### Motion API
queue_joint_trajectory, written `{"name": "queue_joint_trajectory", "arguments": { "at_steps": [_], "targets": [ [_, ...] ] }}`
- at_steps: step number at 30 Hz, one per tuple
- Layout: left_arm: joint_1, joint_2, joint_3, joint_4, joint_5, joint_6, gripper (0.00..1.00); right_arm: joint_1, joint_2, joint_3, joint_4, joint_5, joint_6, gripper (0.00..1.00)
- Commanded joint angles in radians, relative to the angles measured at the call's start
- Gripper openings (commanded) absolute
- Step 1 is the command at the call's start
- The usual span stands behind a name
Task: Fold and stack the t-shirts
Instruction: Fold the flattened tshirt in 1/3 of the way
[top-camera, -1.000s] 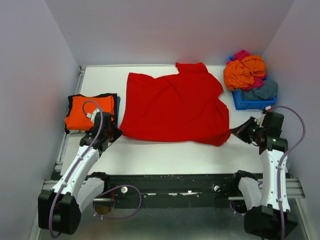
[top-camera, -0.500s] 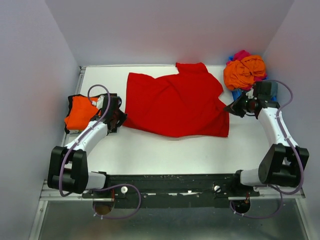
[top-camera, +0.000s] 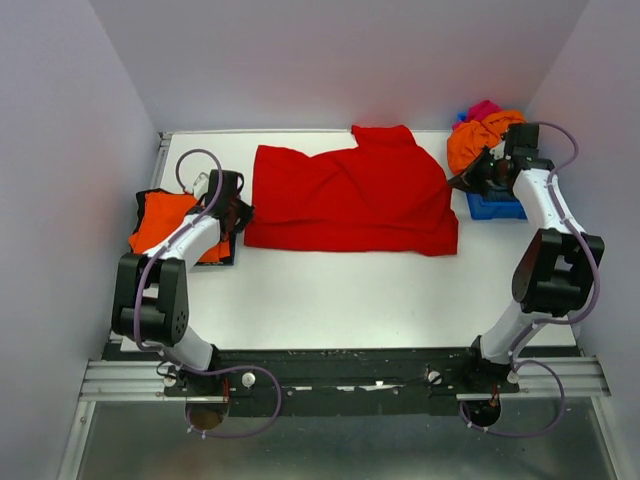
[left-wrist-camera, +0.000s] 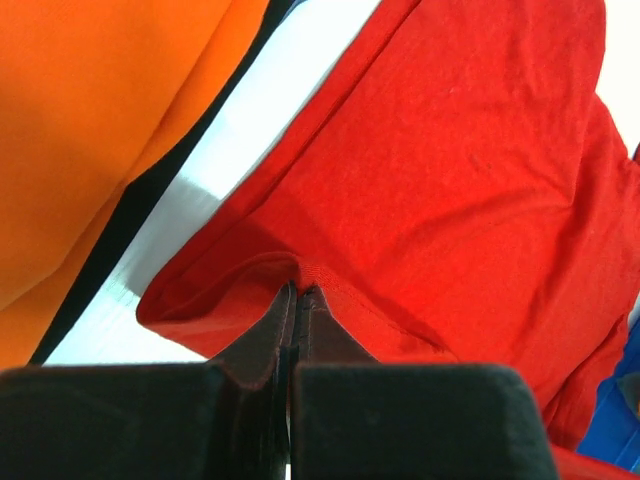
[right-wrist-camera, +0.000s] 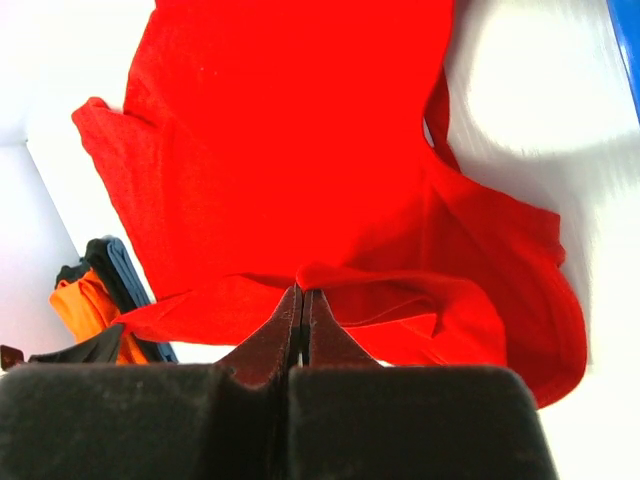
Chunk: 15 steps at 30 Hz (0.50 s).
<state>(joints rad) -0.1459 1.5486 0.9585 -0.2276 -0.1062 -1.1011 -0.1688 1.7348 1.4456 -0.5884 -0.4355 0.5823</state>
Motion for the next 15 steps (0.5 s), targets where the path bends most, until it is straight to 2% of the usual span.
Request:
{"name": "queue_joint_trajectory", "arguments": {
  "at_steps": [1,15],
  "targets": [
    [0.014,0.045,0.068,-0.004,-0.003,-0.006,0.0,0.009,0.058,0.094,-0.04,-0.035,-0.018,0.01],
    [0.022,0.166,0.183,0.011,0.04,-0.006,0.0,0.008,0.181,0.252,-0.082,-0.034,-0.018,0.01]
  ]
}}
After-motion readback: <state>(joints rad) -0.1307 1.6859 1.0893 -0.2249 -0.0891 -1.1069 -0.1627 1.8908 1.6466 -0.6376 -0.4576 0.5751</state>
